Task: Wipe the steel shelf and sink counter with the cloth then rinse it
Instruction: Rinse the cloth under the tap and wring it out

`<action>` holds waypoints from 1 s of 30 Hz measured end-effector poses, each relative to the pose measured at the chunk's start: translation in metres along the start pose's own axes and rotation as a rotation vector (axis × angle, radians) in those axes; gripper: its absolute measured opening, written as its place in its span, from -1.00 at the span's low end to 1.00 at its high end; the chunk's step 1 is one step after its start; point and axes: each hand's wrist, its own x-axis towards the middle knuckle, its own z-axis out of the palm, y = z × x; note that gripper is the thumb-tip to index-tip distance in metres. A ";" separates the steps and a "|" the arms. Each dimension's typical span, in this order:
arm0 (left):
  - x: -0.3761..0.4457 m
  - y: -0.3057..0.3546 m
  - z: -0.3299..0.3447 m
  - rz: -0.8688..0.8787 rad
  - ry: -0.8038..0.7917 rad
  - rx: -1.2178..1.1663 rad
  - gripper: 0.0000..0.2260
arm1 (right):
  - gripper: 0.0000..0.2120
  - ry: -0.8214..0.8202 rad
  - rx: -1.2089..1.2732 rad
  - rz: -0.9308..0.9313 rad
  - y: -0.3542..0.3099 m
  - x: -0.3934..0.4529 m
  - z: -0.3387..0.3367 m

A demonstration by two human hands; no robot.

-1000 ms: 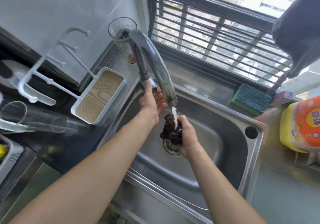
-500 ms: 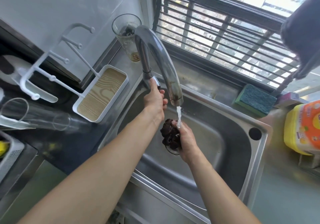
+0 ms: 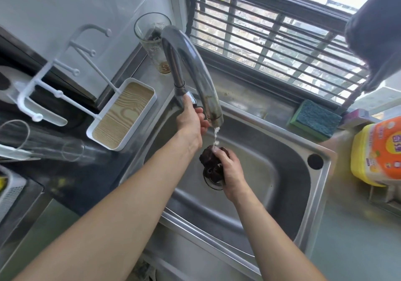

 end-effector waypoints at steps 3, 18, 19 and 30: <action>0.004 -0.010 -0.007 0.043 -0.136 0.140 -0.55 | -0.42 -0.029 0.003 -0.017 0.000 0.000 0.001; 0.017 -0.083 -0.079 0.122 -0.835 0.874 -0.16 | -0.65 0.055 -0.244 -0.201 -0.012 -0.003 -0.016; 0.017 -0.085 -0.081 0.094 -0.891 0.887 -0.13 | -0.66 0.052 -0.251 -0.210 -0.016 -0.003 -0.015; 0.023 -0.081 -0.082 0.481 -0.456 1.130 -0.78 | -0.63 0.005 -0.704 -0.199 -0.022 0.001 -0.033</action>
